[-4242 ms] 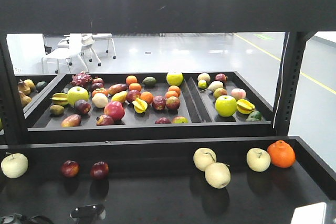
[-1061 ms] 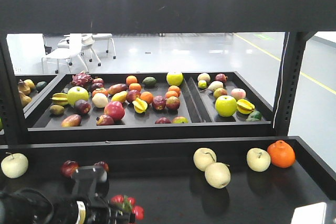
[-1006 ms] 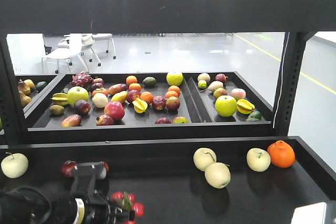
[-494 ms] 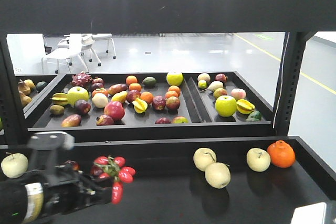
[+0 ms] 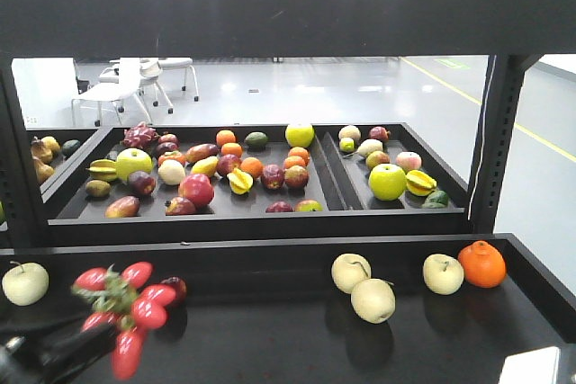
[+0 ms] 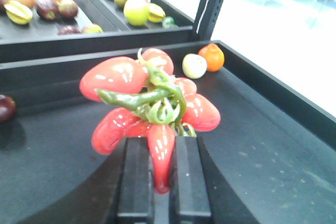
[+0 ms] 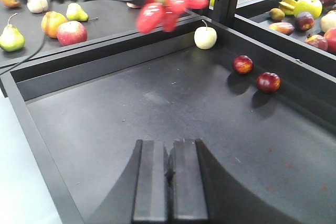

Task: Pick snacks and fruit into basket
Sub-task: 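Raise the held chili bunch and move the right gripper forward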

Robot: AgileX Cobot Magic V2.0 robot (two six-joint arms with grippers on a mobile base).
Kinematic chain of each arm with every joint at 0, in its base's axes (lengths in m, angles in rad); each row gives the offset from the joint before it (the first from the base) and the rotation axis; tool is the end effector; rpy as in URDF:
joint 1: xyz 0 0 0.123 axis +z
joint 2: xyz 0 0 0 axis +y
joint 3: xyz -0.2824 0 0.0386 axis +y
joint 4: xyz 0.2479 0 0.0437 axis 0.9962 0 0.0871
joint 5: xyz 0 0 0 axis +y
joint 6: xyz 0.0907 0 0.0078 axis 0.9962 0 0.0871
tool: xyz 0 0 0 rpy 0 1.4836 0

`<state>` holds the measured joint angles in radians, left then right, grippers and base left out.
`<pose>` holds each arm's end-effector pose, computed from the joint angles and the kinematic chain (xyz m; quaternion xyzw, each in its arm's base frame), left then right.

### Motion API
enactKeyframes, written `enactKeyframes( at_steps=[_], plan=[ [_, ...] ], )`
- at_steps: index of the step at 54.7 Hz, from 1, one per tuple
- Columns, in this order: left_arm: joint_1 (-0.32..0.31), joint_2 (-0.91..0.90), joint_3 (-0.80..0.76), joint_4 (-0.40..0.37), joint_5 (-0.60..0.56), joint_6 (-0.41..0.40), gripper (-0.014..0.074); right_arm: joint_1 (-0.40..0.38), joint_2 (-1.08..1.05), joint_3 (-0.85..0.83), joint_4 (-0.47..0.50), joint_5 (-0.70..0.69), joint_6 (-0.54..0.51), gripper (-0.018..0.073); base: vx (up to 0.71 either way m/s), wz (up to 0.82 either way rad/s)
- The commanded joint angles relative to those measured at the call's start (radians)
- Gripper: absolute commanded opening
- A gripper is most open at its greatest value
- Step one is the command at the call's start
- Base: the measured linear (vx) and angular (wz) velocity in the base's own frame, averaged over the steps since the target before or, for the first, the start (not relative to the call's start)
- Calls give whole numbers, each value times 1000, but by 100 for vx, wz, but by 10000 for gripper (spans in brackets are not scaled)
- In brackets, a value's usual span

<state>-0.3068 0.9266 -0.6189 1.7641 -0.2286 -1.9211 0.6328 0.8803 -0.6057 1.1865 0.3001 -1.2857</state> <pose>0.1812 -0.0785 0.3153 0.1288 0.7818 -0.2238 0.5676 0.1334 0.1290 0.3140 -0.3679 0.7128 0.2579 0.5386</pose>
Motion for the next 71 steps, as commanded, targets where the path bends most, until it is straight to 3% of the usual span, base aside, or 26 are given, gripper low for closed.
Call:
enactKeyframes(
  at_steps=[1, 24, 37, 54, 71],
  plan=[
    [-4, -66, 21, 51, 27, 3, 1, -3, -9, -32, 21, -22, -4, -8, 0, 0],
    [-4, -188, 106, 50, 56, 2, 1, -3, -9, -32, 34, -73, -4, -8, 0, 0],
    [-4, -186, 106, 50, 46, 1, 2, -3, 9, -34, 143, -291, -7, 1, 0, 0],
    [-4, -186, 106, 50, 46, 1, 3, -3, 122, -61, 129, -556, -34, 61, 0, 0],
    [-4, -186, 106, 50, 46, 1, 3, -3, 263, -204, 97, -647, -95, 180, 0, 0]
  ],
)
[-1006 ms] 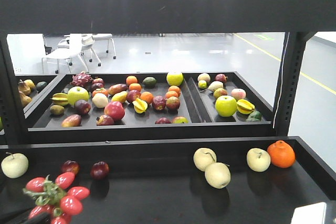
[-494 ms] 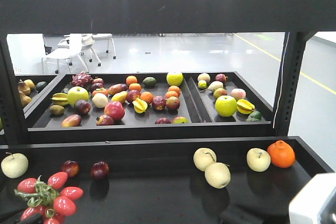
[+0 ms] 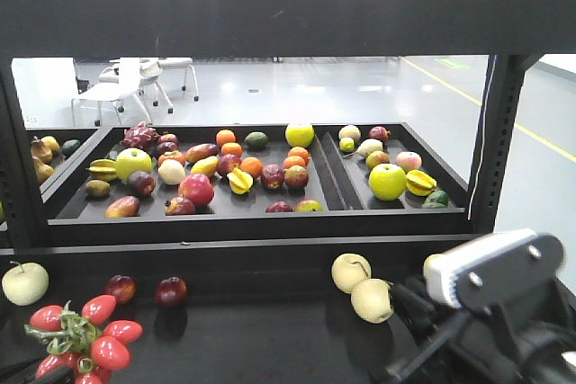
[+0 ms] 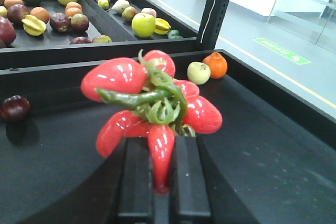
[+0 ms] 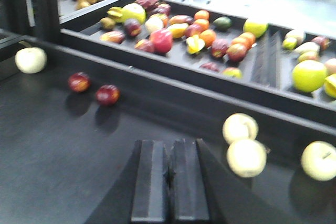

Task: Pick snacks and fruit into basket
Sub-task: 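Raise the held chili bunch and move the right gripper forward, then lower the open right gripper over the green lime on the table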

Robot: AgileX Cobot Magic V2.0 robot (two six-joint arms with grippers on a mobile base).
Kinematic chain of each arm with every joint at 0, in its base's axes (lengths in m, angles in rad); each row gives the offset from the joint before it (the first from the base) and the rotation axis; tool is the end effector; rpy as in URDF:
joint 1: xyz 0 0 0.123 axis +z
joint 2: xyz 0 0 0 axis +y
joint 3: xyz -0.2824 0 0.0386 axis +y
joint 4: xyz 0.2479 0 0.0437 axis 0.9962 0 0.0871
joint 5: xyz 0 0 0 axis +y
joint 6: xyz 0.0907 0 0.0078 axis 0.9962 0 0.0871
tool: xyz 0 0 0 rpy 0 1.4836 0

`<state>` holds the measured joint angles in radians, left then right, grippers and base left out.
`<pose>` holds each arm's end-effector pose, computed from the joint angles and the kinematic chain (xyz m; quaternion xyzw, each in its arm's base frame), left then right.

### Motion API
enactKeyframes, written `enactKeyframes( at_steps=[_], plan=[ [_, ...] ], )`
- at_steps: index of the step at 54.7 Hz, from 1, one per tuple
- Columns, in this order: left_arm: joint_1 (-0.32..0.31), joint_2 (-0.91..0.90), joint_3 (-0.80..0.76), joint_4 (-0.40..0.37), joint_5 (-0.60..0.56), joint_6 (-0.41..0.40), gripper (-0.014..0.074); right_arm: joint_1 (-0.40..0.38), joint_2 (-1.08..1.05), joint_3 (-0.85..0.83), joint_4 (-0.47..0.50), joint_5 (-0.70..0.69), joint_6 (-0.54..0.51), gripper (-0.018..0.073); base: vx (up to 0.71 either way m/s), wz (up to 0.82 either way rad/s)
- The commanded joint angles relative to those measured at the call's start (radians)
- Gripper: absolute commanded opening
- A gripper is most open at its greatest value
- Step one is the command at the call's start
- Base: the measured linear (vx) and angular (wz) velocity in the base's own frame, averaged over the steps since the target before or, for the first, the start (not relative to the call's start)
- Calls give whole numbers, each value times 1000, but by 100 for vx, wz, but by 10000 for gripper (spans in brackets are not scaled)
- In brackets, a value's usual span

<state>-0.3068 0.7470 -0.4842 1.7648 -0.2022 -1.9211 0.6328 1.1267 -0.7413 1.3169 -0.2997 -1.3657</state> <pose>0.1443 -0.0644 0.3020 0.1217 0.7680 -0.2171 0.5901 0.2127 0.1239 0.3228 -0.1774 0.7572 0.0665 0.6250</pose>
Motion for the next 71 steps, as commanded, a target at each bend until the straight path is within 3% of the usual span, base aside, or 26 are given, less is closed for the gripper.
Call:
enactKeyframes(
  at_steps=[1, 15, 27, 32, 38, 46, 54, 64, 71],
  plan=[
    [-4, -7, -28, 49, 20, 1, 3, -3, 28, -79, -34, -52, -15, 190, 0, 0],
    [-4, -7, -28, 49, 20, 1, 3, -3, 153, -183, -12, -113, -16, 298, 0, 0],
    [-4, -7, -28, 49, 20, 1, 3, -4, 240, -227, -11, -140, -23, 308, 0, 0],
    [-4, -7, -28, 49, 20, 1, 3, -43, 266, -227, 33, -146, -17, 308, 0, 0],
    [-4, -7, -28, 49, 20, 1, 3, -146, 287, -227, 96, -24, 15, 308, 0, 0],
    [-4, -7, -28, 49, 20, 1, 3, -329, 322, -228, 101, 272, 95, 314, 0, 0],
    [-4, -7, -28, 49, 20, 1, 3, -459, 376, -228, 120, 485, 102, 337, 0, 0],
    [-4, -7, -28, 49, 20, 1, 3, -503, 477, -299, 153, 667, 102, 403, 0, 0],
    [-4, -7, -28, 49, 20, 1, 3, -500, 543, -369, 153, 683, 119, 438, 0, 0]
  ],
)
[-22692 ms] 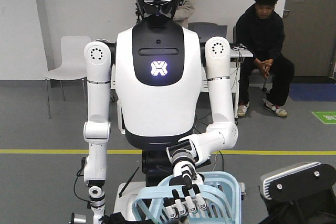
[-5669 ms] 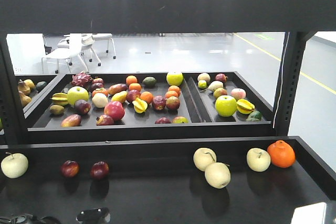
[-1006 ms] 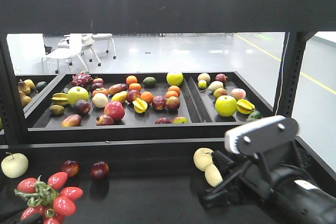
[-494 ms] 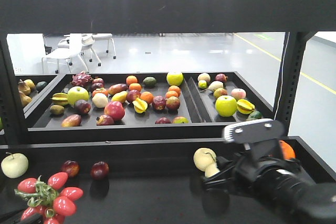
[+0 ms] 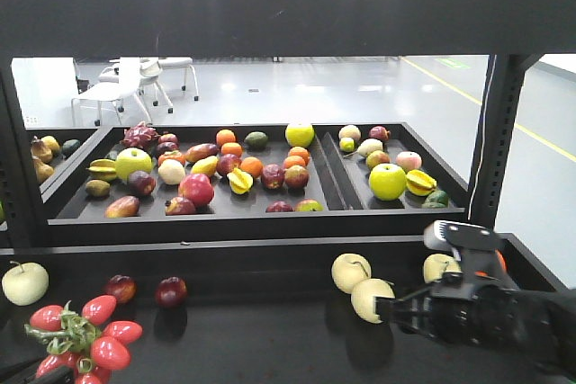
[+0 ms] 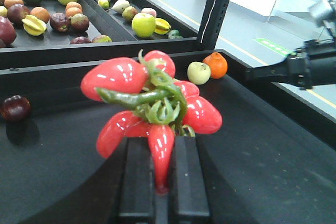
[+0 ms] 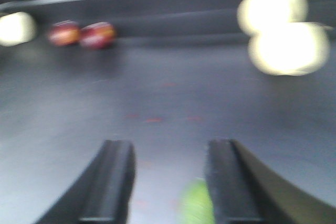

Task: Pick snacks and fruit into basket
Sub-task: 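Lower the open right gripper over the green lime on the table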

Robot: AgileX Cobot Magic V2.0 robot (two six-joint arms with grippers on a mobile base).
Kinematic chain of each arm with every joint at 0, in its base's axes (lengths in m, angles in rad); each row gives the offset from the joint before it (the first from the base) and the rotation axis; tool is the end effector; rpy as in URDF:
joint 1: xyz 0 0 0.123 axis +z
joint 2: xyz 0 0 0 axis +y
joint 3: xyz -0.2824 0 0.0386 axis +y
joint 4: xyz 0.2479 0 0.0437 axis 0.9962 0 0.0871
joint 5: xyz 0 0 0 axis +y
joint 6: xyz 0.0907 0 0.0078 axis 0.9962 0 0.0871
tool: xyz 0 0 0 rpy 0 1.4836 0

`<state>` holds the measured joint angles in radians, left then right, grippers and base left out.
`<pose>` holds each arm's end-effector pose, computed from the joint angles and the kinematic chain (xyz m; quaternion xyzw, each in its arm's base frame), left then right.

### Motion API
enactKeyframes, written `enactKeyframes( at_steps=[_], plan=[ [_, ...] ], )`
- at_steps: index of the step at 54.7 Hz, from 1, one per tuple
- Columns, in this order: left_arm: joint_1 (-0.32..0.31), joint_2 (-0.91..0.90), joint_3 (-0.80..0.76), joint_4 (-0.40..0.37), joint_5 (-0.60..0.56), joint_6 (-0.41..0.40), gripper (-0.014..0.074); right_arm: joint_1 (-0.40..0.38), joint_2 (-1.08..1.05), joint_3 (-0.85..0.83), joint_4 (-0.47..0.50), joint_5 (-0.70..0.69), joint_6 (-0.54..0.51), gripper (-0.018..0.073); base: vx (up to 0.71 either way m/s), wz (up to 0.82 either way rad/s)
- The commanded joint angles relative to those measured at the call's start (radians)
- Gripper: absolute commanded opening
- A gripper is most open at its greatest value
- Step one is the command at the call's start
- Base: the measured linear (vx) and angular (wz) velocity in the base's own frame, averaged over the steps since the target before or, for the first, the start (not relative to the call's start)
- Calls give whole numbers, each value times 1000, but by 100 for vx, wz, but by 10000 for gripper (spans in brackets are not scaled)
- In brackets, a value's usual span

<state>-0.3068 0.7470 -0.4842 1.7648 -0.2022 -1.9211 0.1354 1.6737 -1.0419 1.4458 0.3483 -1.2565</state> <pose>0.1443 -0.0644 0.3020 0.1217 0.7680 -0.2171 0.5901 0.3569 0.0799 0.2412 -0.0610 0.8706 0.2229 0.4343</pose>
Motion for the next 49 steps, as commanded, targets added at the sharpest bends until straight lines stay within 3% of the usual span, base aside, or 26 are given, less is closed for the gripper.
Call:
enactKeyframes(
  at_steps=[1, 23, 37, 49],
  plan=[
    [-4, -7, -28, 49, 20, 1, 3, -3, 7, -78, 24, 35, 16, 440, 0, 0],
    [-4, -7, -28, 49, 20, 1, 3, -3, 147, -107, -151, 96, 168, 442, 0, 0],
    [-4, -7, -28, 49, 20, 1, 3, -3, 158, -107, -143, 183, 55, 442, 0, 0],
    [-4, -7, -28, 49, 20, 1, 3, -3, 158, -107, -145, 232, 69, 440, 0, 0]
  ],
)
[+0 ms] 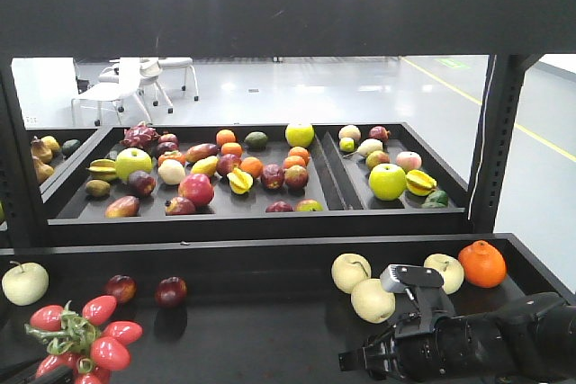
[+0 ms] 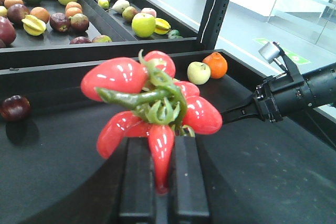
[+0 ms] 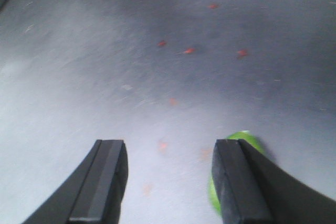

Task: Pick snacks and fruit into basket
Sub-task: 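Lower the open right gripper over the green lime on the table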

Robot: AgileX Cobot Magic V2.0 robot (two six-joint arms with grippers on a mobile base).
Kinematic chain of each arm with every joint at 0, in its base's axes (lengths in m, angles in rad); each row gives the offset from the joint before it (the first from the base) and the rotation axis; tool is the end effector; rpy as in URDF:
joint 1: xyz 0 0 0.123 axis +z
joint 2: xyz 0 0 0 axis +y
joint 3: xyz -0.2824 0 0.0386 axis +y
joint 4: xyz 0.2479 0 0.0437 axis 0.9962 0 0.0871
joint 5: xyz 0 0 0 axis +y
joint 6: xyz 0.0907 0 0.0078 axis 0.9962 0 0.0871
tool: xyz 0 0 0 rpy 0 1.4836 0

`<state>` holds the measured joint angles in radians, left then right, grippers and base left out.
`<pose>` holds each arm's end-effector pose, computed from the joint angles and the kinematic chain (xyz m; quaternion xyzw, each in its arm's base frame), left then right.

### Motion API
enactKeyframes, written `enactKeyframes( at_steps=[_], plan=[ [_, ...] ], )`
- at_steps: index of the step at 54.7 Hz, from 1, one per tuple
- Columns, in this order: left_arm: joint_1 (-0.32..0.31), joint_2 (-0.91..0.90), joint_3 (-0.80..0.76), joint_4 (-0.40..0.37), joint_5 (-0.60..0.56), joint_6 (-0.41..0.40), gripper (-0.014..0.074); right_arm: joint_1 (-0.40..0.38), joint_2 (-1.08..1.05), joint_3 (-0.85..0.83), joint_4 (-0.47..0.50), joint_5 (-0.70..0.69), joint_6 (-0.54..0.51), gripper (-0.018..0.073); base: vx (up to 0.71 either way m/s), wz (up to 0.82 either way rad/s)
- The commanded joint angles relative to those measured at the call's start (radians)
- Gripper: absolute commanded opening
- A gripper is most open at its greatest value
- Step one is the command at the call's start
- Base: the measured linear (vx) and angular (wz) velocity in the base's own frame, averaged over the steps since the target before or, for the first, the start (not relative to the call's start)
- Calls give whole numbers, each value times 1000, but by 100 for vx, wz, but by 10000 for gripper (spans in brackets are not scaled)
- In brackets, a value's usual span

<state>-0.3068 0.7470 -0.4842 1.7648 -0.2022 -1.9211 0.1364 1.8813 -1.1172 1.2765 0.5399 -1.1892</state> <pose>0.1443 -0.0644 0.3020 0.1217 0.7680 -0.2171 0.5901 0.3749 0.0968 0.1807 -0.1324 0.8996 0.2674 0.3189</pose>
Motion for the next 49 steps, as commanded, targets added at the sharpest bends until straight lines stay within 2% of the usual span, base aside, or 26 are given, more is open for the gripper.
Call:
enactKeyframes(
  at_steps=[1, 11, 23, 32, 42, 49],
  plan=[
    [-4, -7, -28, 49, 20, 1, 3, -4, -49, -32, 24, 41, 9, 440, 0, 0],
    [-4, -7, -28, 49, 20, 1, 3, -4, -49, -32, -15, 39, 83, 440, 0, 0],
    [-4, -7, -28, 49, 20, 1, 3, -4, -49, -32, -69, 35, 82, 440, 0, 0],
    [-4, -7, -28, 49, 20, 1, 3, -4, -49, -32, -162, 18, 88, 440, 0, 0],
    [-4, -7, -28, 49, 20, 1, 3, -4, -49, -48, -175, -12, 91, 442, 0, 0],
    [-4, -7, -28, 49, 20, 1, 3, -4, -49, -78, -222, 13, 156, 442, 0, 0]
  ],
)
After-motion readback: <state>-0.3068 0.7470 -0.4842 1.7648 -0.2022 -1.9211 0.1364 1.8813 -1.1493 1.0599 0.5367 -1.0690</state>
